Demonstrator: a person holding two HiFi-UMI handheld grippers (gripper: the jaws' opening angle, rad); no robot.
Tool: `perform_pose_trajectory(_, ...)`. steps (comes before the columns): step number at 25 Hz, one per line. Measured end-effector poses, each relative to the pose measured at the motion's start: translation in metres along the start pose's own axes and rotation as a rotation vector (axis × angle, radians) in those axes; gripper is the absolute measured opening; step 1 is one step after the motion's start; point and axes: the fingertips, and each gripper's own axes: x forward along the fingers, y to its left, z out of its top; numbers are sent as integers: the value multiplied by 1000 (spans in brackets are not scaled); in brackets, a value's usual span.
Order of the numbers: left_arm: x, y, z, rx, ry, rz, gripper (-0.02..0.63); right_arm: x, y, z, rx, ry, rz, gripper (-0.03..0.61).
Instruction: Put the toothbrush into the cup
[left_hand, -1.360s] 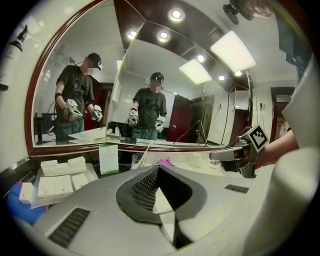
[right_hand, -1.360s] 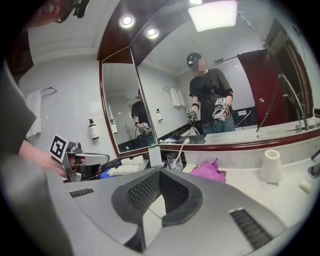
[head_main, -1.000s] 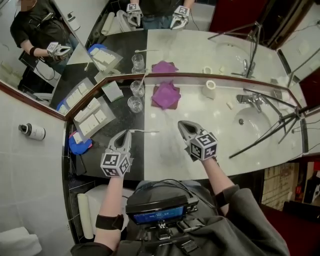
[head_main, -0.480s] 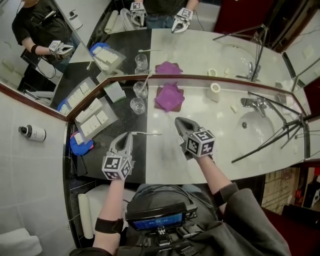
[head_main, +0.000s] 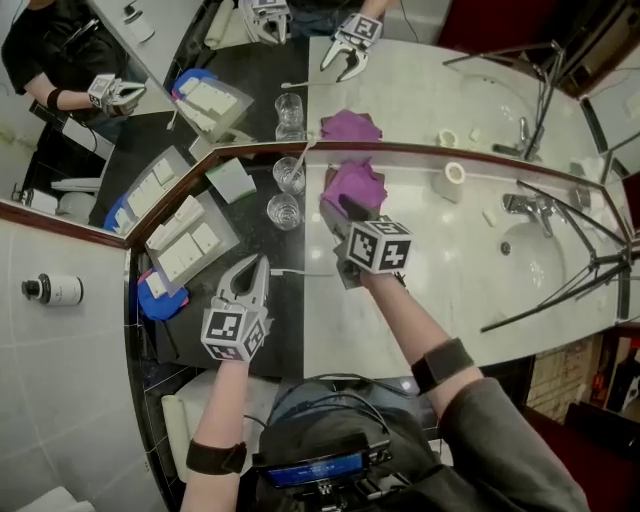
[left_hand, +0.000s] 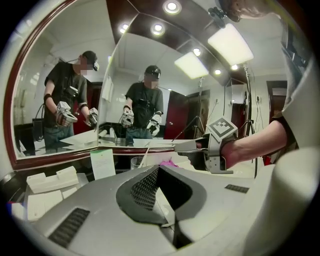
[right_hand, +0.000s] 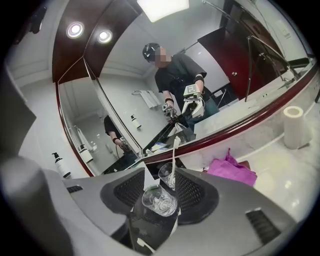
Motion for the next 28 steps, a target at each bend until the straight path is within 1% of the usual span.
perform_pose_trajectory(5, 16, 17, 3, 5, -7, -6, 0, 48, -14, 10, 41, -5, -29, 219)
perform_pose_trajectory(11, 27, 43, -6, -23, 3, 19, 0, 93, -31, 7, 69, 4, -60, 219)
perform_pose_trajectory(14, 33, 52, -8, -29, 7, 24, 0, 112, -35, 4, 75, 15, -56, 219)
perform_pose_trajectory(22, 46, 66, -15, -47, 12, 23, 0, 150, -46, 7, 100, 9, -61, 218)
perform_pose_trajectory(28, 45, 75, -22, -60, 24, 32, 0, 164, -51, 5, 139, 2, -63, 216)
